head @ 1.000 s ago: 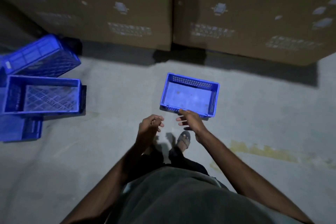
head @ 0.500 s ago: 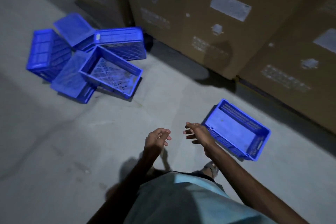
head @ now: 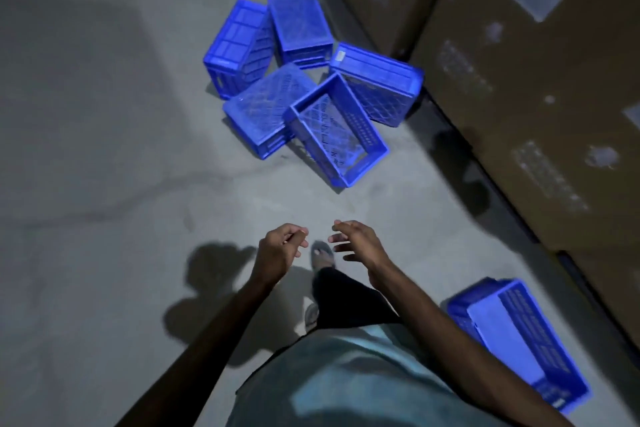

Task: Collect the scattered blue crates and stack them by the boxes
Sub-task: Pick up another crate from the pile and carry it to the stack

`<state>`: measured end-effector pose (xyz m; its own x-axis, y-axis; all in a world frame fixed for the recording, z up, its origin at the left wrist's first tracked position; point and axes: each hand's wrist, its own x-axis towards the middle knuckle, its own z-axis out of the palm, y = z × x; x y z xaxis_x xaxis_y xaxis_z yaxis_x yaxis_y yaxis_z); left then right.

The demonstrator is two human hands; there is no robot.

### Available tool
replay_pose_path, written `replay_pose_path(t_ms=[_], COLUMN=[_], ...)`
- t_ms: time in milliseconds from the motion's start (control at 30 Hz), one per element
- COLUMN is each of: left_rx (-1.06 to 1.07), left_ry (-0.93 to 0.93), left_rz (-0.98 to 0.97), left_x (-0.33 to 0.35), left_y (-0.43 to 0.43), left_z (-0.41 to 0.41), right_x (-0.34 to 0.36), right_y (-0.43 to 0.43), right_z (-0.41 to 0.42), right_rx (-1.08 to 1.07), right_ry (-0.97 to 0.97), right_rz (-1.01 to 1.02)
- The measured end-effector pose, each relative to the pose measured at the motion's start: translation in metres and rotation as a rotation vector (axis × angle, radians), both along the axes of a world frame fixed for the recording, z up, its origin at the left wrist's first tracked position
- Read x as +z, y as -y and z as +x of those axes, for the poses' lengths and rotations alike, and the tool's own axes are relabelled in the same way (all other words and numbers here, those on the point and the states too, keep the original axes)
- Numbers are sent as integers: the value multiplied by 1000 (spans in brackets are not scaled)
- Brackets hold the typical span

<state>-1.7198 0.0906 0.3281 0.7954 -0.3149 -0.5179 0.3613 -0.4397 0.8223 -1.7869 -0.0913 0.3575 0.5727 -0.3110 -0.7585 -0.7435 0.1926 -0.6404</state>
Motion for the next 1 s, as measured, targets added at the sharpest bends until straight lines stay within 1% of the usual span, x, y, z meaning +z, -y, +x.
replay_pose_path(t_ms=[167,267,367,467,567,633,700,733,833,1000], left_rx=[147,248,368,424,437,451,413,401,387,292], left_ry=[-60,-132,-213,-105,39,93,131,112,52,56], left_rz=[8,13,25,38,76,95,91,111,91,76], left_x=[-24,-33,-16,8,26,27,15,10,-12,-35], left_y=[-55,-87,-121,-153,-179,-196,-212,-217,-231,-274], left_z=[87,154,230,309,387,431,472,492,557,702], right_x=[-22,-32,-33,-25,-13,-11,-13,-16,-31,-55], right_y=[-55,-85,-113,-140,-163,-174,-184,-189,-204,-229], right_z=[124,211,301,388,468,519,566,589,656,788], right_rx=[180,204,198,257,358,416,481,513,556,505], right_ry=[-3,12,12,34,85,130,142,132,90,22], right_rz=[20,41,71,59,5,-34,-71,-83,-93,-93])
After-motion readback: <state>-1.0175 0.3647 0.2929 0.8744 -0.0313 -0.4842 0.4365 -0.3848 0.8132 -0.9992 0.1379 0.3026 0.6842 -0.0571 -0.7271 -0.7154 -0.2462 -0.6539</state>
